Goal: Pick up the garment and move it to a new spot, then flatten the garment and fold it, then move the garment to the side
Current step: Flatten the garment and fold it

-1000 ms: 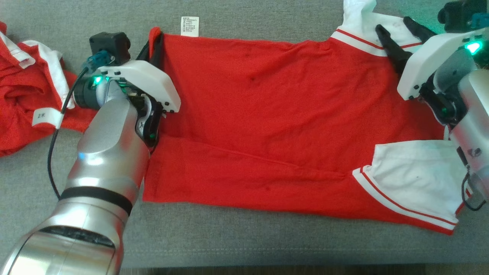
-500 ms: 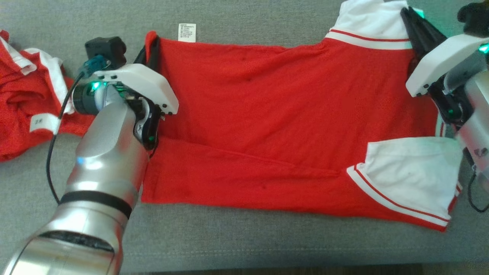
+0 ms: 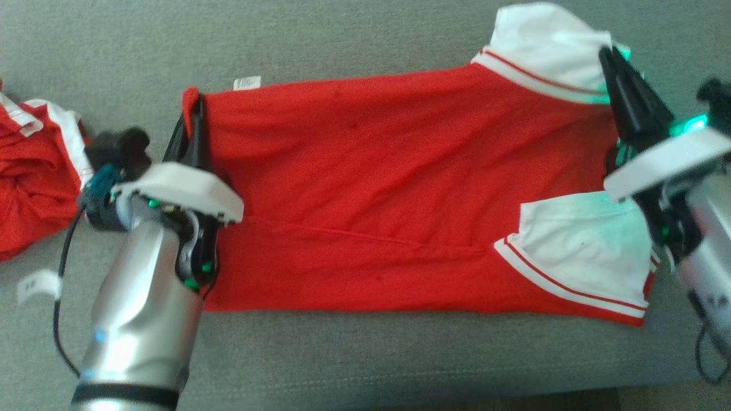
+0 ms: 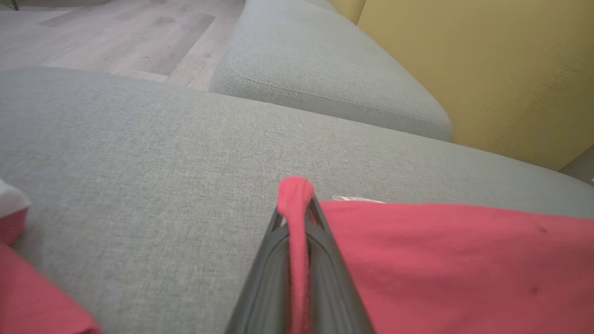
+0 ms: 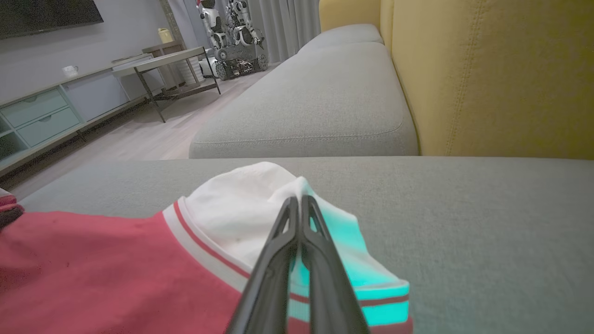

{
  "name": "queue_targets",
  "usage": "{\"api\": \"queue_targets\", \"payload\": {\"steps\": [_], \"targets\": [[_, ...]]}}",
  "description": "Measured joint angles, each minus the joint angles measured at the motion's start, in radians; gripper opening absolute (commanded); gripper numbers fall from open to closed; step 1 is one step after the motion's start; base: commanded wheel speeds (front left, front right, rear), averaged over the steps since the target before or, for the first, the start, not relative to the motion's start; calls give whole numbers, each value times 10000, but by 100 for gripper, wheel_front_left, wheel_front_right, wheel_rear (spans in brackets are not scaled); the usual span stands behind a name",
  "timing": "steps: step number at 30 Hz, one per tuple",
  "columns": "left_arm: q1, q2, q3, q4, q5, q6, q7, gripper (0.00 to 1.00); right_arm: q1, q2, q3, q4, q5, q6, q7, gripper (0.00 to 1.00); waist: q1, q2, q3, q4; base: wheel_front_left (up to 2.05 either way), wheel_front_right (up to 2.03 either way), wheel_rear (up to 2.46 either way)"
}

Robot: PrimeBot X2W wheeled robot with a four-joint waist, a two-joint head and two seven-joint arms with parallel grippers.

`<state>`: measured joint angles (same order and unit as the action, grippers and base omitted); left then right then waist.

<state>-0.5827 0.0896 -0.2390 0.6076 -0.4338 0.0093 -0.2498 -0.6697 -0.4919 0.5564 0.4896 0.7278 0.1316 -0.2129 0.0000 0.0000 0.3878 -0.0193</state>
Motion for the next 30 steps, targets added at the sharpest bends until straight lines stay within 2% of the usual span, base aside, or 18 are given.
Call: {"api": "queue_targets", "payload": {"steps": [7, 12, 19, 20, 21, 22, 23, 30], "targets": [[1863, 284, 82, -2278, -40, 274, 247, 0, 2627, 199, -1716, -2069, -721, 0, -69, 0, 0, 0, -196, -250, 0, 0, 0], [2940, 422, 226, -3448, -341, 629, 803, 0, 4405, 1112, -2708, -3553, -1277, 0, 199, 0, 0, 0, -233, -388, 0, 0, 0], [3774, 543, 284, -3800, -535, 876, 1089, 0, 6215, 2353, -3584, -4516, -2050, 0, 585, 0, 0, 0, -232, -440, 0, 0, 0], [3779, 545, 284, -3768, -545, 895, 1154, 9, 6357, 2456, -3628, -4514, -2150, 0, 688, 7, 0, 0, -234, -448, 0, 0, 0], [3779, 545, 284, -3726, -546, 936, 1208, 41, 6474, 2568, -3674, -4512, -2173, 0, 744, 42, 0, 0, -236, -462, 0, 0, 0], [3779, 539, 286, -3678, -579, 965, 1229, 89, 6567, 2646, -3678, -4489, -2226, 0, 826, 87, 0, 0, -241, -485, 0, 0, 0], [3778, 539, 280, -3601, -650, 965, 1294, 100, 6640, 2690, -3674, -4468, -2303, 0, 918, 100, 0, 0, -245, -508, 0, 0, 0], [4013, 522, 265, -3225, -748, 1014, 1244, 100, 6742, 2817, -3680, -4309, -2698, 0, 1091, 100, 0, 0, -457, -565, 0, 0, 0]]}}
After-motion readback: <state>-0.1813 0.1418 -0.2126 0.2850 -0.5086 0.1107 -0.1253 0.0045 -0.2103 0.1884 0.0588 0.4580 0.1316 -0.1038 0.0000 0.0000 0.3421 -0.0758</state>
